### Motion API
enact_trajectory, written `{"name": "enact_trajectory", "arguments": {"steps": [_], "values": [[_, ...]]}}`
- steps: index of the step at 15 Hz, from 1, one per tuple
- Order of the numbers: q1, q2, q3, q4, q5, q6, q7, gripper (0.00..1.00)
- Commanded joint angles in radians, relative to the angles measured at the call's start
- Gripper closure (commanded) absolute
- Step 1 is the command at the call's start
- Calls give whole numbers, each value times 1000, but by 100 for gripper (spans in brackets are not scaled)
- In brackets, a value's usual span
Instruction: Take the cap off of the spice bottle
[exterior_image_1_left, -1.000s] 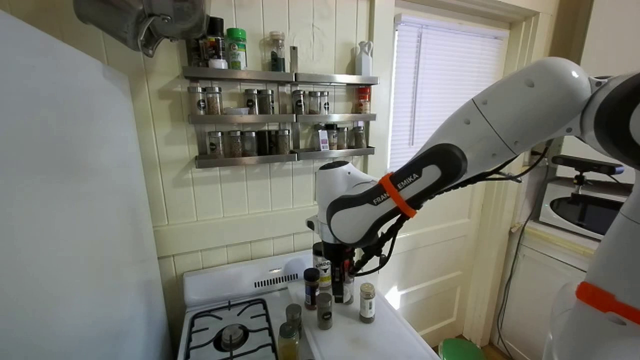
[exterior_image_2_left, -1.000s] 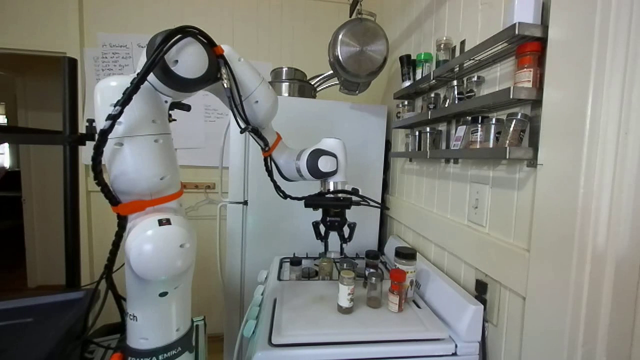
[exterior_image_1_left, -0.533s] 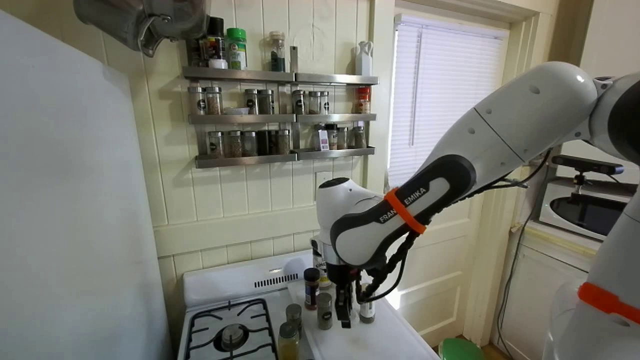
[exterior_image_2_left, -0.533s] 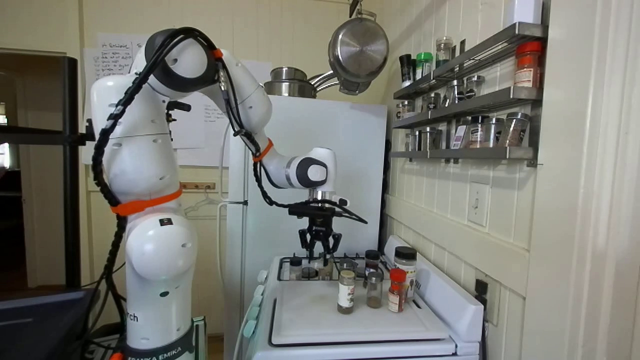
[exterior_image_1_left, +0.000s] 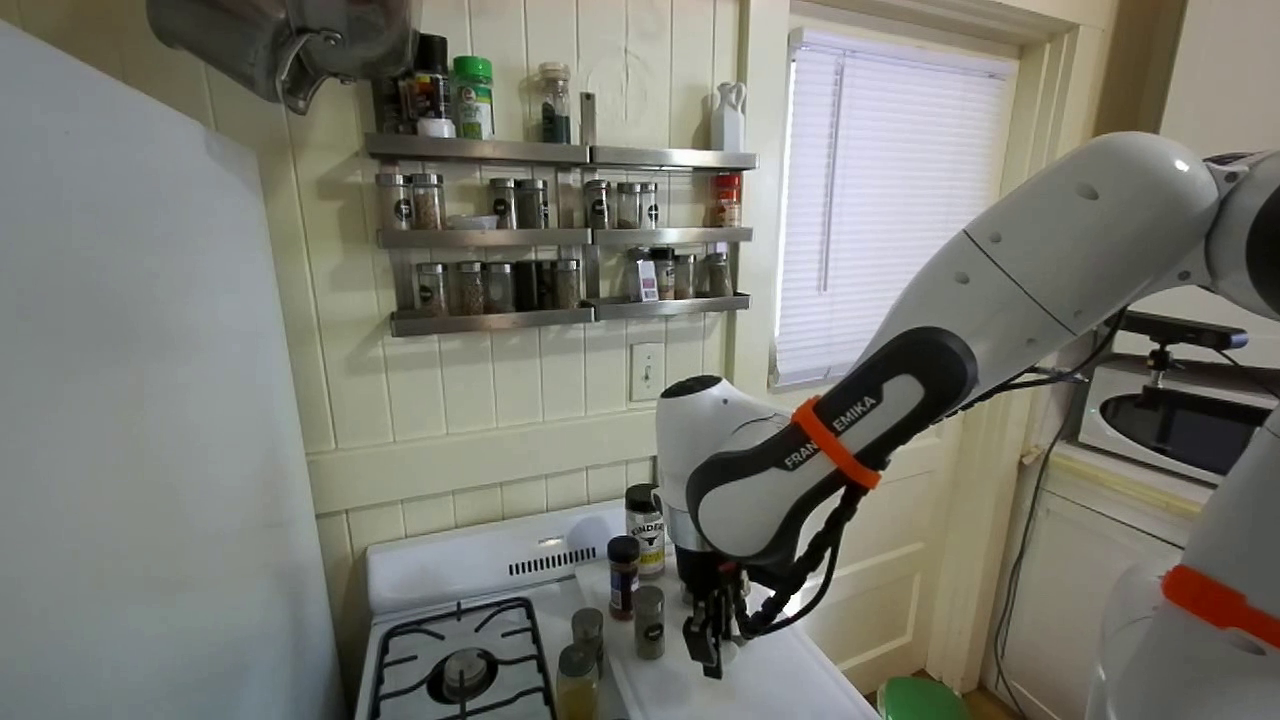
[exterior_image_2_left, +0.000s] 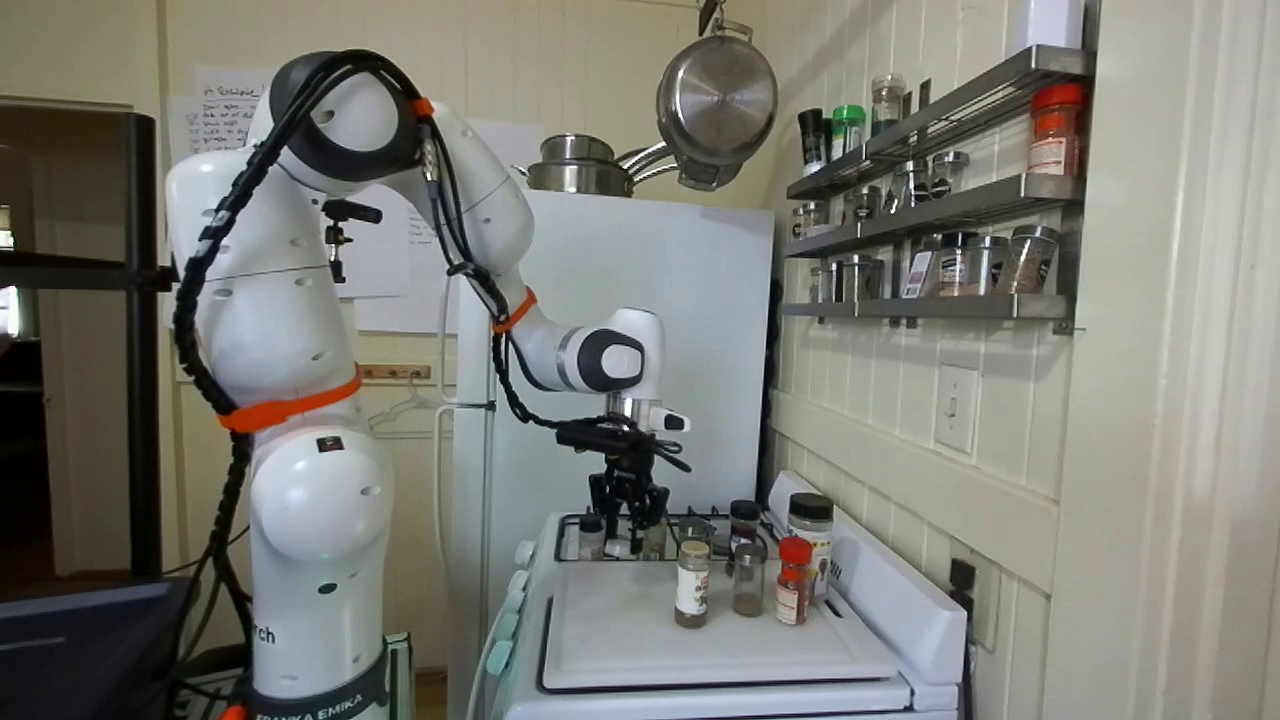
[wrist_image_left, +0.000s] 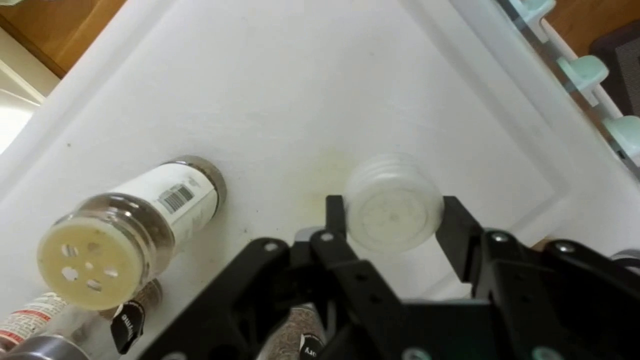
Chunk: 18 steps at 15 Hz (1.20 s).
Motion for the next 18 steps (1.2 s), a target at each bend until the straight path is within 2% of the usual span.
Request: {"name": "enact_trajectory", "arguments": {"steps": [1,4,7,12,13,14,15,18], "values": [[-3,-2,4,1,2,-3,1,76],[-16,24,32,-25,-71,72,89,76],[-20,44,51,-77,-115,210,168,76],[-70,67,86,-150,-275,422,337,76],[-84,98,93,-118,-310,437,363,76],[-92,98,97,-125,-334,459,380,26],[-101,98,101,-124,-358,471,399,24],[-92,87,93,-121,-401,474,420,3]]}}
